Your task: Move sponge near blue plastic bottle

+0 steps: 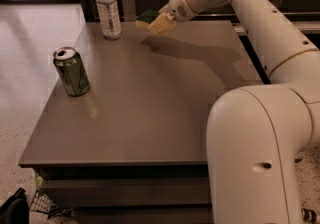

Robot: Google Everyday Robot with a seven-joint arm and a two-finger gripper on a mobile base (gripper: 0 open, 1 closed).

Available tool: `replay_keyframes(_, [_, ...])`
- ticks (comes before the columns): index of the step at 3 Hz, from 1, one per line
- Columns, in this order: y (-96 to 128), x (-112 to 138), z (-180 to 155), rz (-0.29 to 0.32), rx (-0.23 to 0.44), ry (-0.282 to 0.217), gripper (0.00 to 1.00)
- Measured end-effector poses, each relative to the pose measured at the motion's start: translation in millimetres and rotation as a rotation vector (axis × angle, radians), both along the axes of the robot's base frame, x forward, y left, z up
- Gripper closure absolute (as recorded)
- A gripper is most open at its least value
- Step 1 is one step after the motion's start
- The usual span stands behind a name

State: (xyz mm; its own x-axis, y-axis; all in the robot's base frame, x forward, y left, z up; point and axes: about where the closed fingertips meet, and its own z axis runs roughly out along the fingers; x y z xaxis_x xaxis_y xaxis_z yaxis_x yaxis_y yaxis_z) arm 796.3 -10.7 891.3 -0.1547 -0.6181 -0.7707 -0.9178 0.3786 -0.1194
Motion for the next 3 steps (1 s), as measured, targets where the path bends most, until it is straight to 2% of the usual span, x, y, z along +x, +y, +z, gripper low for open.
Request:
replay_keyframes(1, [20,5,-1,-0.041,-0.049,-0.012,1.00])
replay_keyframes(2, [37,5,-15,-0.073,-0.105,-0.004,1.00])
replay_keyframes(3, [42,4,-24,-0.071,-0.114,0.008,0.76])
